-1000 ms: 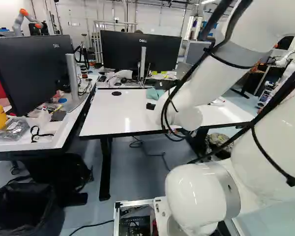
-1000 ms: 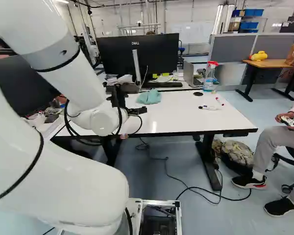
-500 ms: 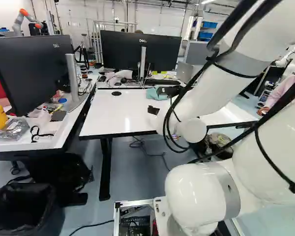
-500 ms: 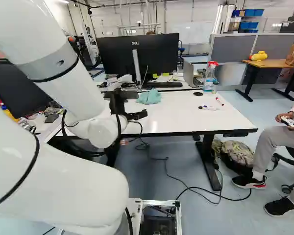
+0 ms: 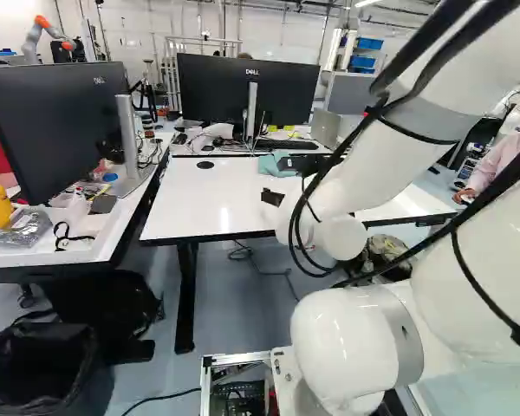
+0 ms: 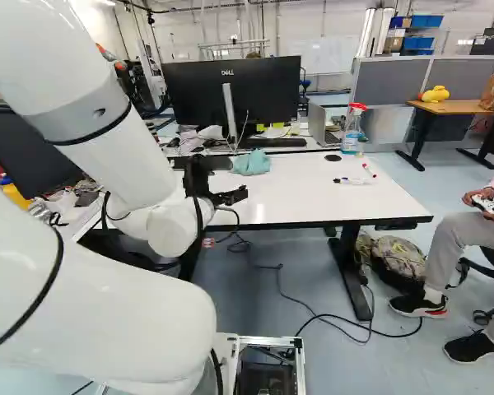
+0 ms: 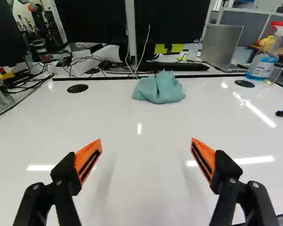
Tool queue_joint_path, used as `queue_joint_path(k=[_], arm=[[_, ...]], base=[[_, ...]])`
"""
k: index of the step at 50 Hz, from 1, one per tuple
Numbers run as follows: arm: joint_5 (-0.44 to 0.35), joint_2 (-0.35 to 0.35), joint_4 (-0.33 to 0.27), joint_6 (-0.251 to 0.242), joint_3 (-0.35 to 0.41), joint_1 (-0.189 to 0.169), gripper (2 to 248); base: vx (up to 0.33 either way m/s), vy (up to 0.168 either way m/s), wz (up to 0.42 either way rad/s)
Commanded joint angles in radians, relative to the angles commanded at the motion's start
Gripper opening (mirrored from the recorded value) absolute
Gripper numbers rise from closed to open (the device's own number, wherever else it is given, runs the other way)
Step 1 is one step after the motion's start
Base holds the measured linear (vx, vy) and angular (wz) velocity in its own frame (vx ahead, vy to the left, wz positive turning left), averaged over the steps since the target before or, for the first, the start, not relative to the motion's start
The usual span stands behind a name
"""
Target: Clean the table with the green towel
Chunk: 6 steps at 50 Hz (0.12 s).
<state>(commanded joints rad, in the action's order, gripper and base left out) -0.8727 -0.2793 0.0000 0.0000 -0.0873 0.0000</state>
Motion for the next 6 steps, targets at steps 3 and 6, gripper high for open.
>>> queue_joint_path(k=[3,6], arm=[[0.000,0.000,0.000,0.000,0.000,0.000,247],[0.000,0.000,0.000,0.000,0.000,0.000,247]], base=[[0.000,0.000,0.000],[0.000,0.000,0.000]])
